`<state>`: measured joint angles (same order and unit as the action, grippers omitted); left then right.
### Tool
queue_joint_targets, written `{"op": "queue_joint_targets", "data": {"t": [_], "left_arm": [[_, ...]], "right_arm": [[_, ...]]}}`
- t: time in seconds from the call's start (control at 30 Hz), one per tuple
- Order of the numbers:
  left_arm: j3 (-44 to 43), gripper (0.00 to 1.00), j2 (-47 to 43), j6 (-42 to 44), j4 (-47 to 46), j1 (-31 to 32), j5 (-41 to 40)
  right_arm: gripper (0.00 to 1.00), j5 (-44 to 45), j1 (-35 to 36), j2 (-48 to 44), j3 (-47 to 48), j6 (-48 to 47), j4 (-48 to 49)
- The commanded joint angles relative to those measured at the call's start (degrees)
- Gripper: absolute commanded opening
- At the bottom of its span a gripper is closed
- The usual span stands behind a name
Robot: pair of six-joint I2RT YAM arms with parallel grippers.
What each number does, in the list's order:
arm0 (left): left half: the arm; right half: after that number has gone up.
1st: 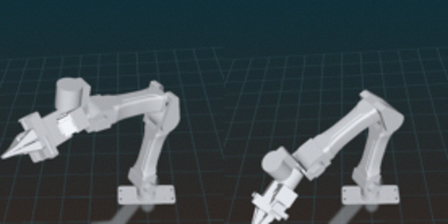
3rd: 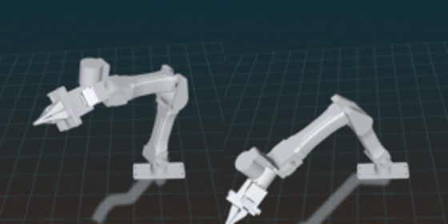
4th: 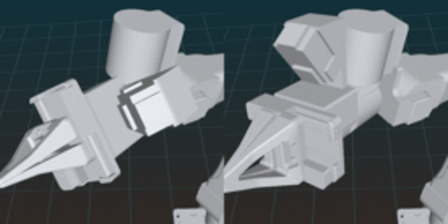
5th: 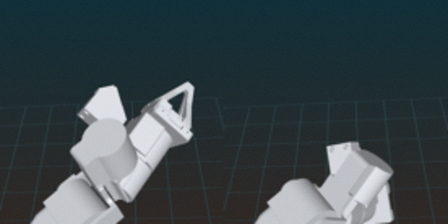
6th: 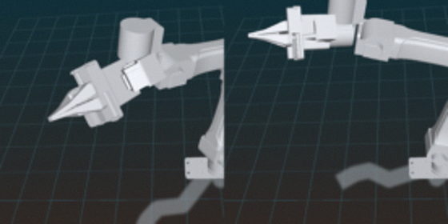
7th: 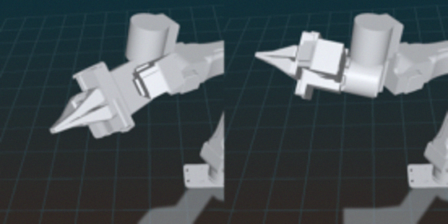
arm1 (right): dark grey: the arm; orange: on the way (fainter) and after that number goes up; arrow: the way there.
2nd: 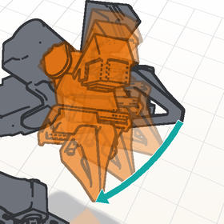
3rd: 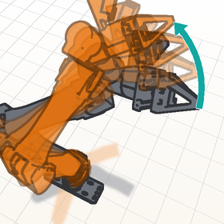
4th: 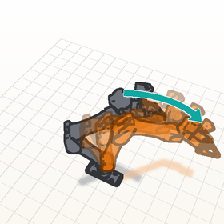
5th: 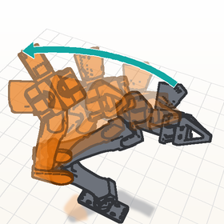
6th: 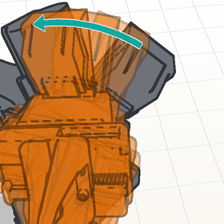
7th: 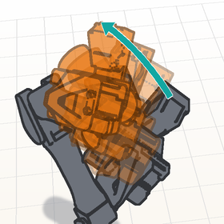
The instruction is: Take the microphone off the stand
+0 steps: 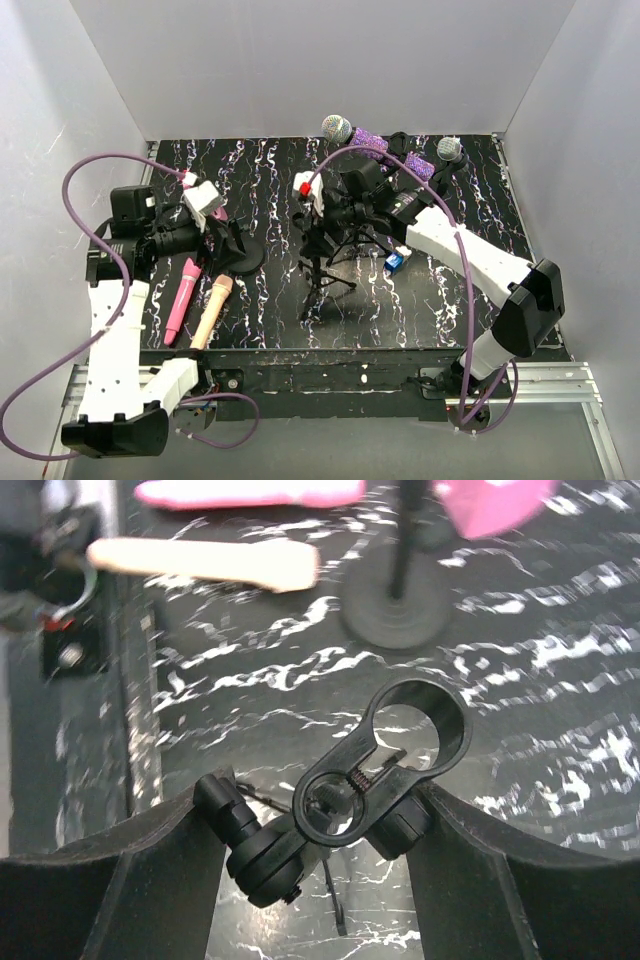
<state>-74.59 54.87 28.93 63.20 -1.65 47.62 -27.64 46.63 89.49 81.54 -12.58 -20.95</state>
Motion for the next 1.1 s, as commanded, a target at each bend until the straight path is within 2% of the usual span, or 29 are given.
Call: {"op": "queue_joint_targets", "data": {"t": [0.0, 0.07, 0.2, 0.43, 0.6, 0.73, 0.9, 1.07], "left_arm": [[4.6, 0.77, 2.9, 19.1, 3.2, 0.4, 17.5], [7.9, 0.76, 5.1, 24.6, 2.0, 0.8, 19.3], [12.3, 0.72, 10.0, 32.8, -0.7, 10.1, 15.3], [26.3, 0.72, 6.3, 21.8, -32.0, 21.4, 6.7], [28.6, 0.69, 9.1, 19.8, -37.5, 25.1, 6.2], [33.1, 0.66, 8.5, 12.1, -49.3, 27.4, 4.9], [34.7, 0.61, 8.4, 9.4, -51.2, 31.4, 4.5], [36.3, 0.56, 5.7, 2.5, -54.3, 32.2, 3.1]], "right_arm": [[0.29, -23.1, 1.0, -0.9, 8.6, -25.8, -15.0], [0.29, -26.0, 1.3, 0.0, 10.6, -33.4, -21.0], [0.28, -26.9, 1.9, -1.5, 10.1, -45.4, -26.9], [0.29, -26.2, 2.4, -8.5, 0.6, -60.4, -26.5], [0.31, -26.1, 2.4, -8.6, -1.5, -61.3, -24.7], [0.31, -26.5, 2.4, -6.5, 1.0, -59.6, -25.4], [0.31, -25.5, 2.4, -6.7, 0.2, -56.2, -21.7], [0.31, -24.7, 2.4, -8.0, -2.7, -53.2, -17.3]]}}
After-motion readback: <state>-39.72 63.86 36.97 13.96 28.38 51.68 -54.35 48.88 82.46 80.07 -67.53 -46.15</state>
